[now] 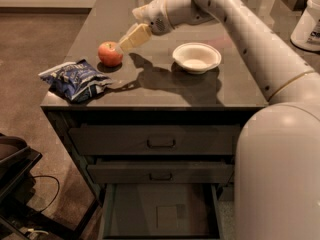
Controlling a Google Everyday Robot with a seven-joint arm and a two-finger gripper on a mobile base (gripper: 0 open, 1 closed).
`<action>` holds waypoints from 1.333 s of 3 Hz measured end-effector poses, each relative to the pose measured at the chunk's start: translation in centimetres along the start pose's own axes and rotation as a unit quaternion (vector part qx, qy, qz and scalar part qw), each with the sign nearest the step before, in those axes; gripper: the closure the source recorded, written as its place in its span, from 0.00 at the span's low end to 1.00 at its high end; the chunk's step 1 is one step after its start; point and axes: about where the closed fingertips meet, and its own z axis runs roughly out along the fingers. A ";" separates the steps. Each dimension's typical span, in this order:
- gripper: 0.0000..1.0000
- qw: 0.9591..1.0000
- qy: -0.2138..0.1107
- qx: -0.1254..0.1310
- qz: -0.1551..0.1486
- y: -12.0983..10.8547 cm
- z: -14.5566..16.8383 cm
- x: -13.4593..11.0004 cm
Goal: Place apple into bottom drawer
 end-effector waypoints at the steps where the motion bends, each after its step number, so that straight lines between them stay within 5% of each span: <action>1: 0.00 0.999 -0.015 -0.040 0.010 1.6 4.9 -0.8; 4: 0.00 0.998 -0.022 -0.058 0.025 1.2 7.4 1.3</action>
Offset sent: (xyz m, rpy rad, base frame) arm -0.0056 0.0732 -0.0176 0.0291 0.0581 0.1029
